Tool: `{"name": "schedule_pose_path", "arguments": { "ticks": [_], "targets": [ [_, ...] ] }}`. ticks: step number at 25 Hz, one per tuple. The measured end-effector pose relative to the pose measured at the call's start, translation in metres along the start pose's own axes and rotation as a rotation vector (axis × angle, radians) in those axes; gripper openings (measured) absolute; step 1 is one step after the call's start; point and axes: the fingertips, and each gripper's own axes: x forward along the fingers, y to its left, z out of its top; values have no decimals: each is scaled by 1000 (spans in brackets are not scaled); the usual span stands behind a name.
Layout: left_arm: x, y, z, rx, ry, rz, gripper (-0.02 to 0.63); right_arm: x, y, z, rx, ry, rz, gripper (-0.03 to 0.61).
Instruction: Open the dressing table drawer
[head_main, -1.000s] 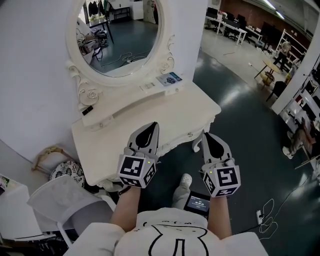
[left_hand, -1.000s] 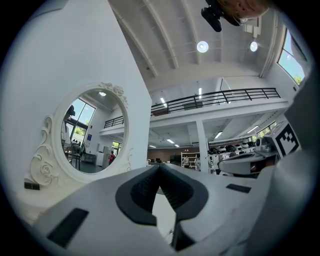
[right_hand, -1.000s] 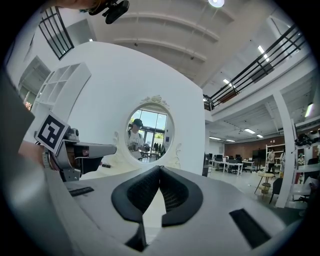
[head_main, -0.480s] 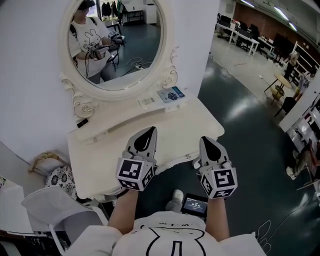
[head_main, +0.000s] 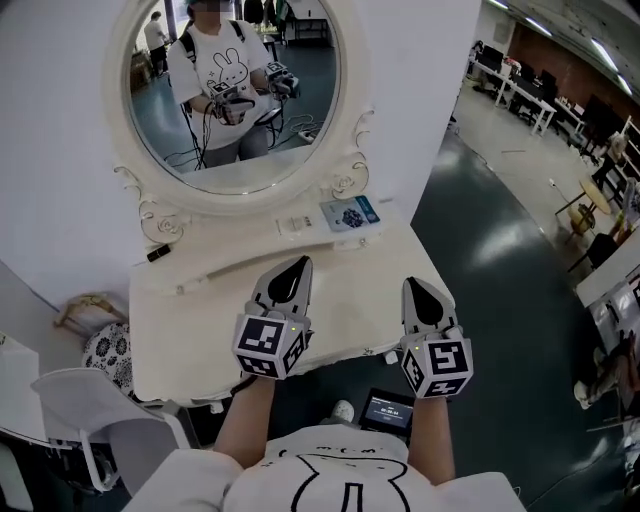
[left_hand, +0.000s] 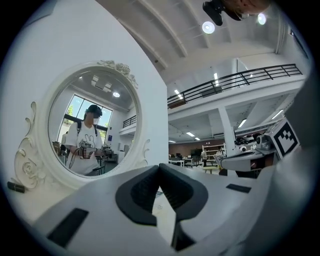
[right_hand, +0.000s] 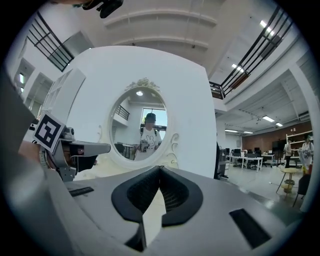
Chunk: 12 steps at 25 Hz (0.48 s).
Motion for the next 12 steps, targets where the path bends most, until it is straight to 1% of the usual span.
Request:
{"name": "schedule_pose_path", "arguments": {
  "ticks": [6,12],
  "targets": [
    [27,17,-9,-5,7,107,8,38,-31,-7,7,1,67,14],
    [29,33,-27,-22,36,191,8,63,-41,-26,22,34,109,14]
  ]
}}
